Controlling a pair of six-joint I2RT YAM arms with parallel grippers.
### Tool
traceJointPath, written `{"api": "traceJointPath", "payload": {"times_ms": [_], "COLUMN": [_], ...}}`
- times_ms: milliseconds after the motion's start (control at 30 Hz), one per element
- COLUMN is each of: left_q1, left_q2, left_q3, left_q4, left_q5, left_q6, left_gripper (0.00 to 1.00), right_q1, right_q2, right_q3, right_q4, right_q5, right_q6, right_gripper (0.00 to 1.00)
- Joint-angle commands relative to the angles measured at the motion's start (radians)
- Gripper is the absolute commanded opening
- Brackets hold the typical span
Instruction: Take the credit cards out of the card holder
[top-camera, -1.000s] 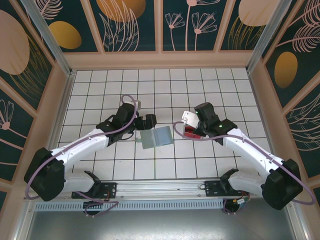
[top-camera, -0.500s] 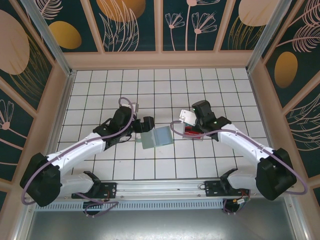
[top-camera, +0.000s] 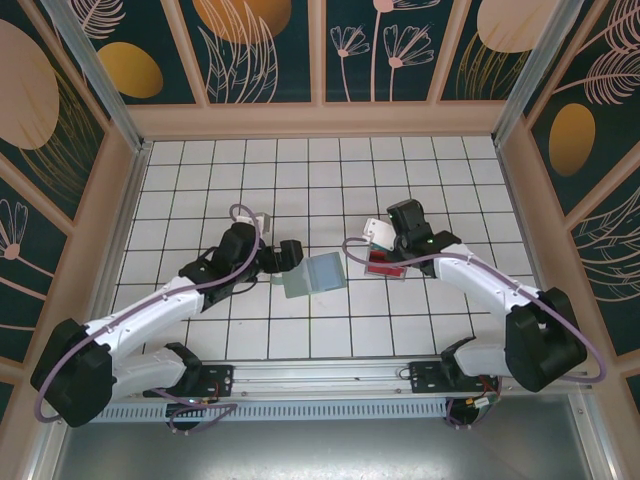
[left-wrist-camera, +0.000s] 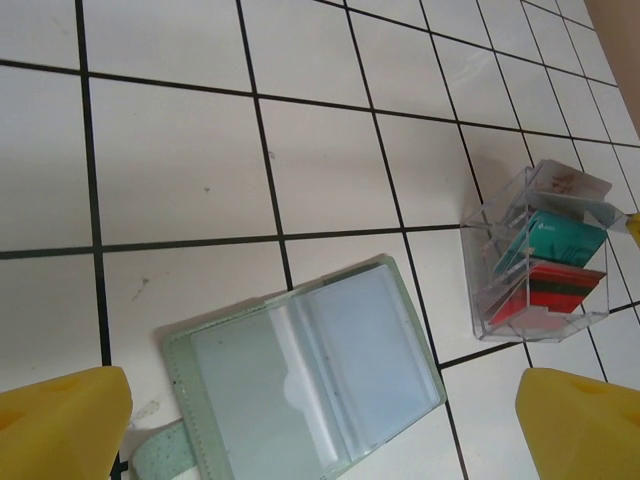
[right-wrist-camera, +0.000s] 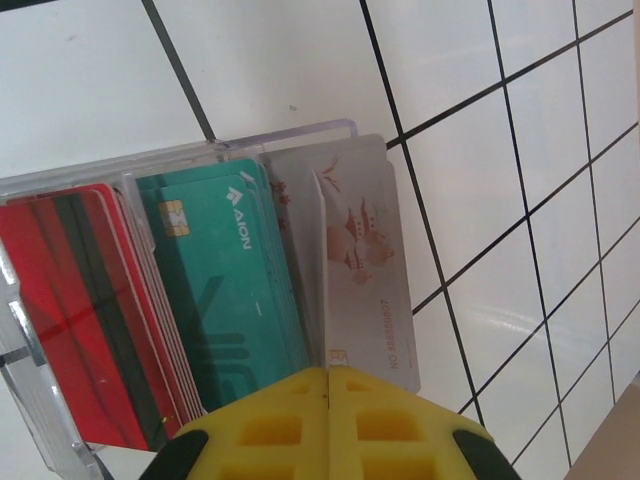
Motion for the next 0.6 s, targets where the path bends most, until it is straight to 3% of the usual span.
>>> {"api": "traceJointPath", "payload": {"times_ms": [0,367,567], "left_q1": [0.005,0.006,0.006], "left_q2": [-0.031,-0.086,-0.092], "left_q3": [-0.025,-0.074,-0.084], "left_q4": [0.046,0.052,0.046], "left_q5": [-0.009,-0.022,-0.027], "left_q6": [-0.024,-0.047,-0.056], "left_gripper": [0.98,0.98,0.99], "right_q1": [-0.008,-0.052,-0.066], "right_q2": [0.027,0.087,0.074], "right_q3": [-0.003,0.065,0.125], "right_q4": [0.036,0.173,0.119], "right_q5": [-0.005,0.105,0.065], "right_q6": [0.03,0.109,0.263], "right_gripper": [0.26,0.3,0.3]}}
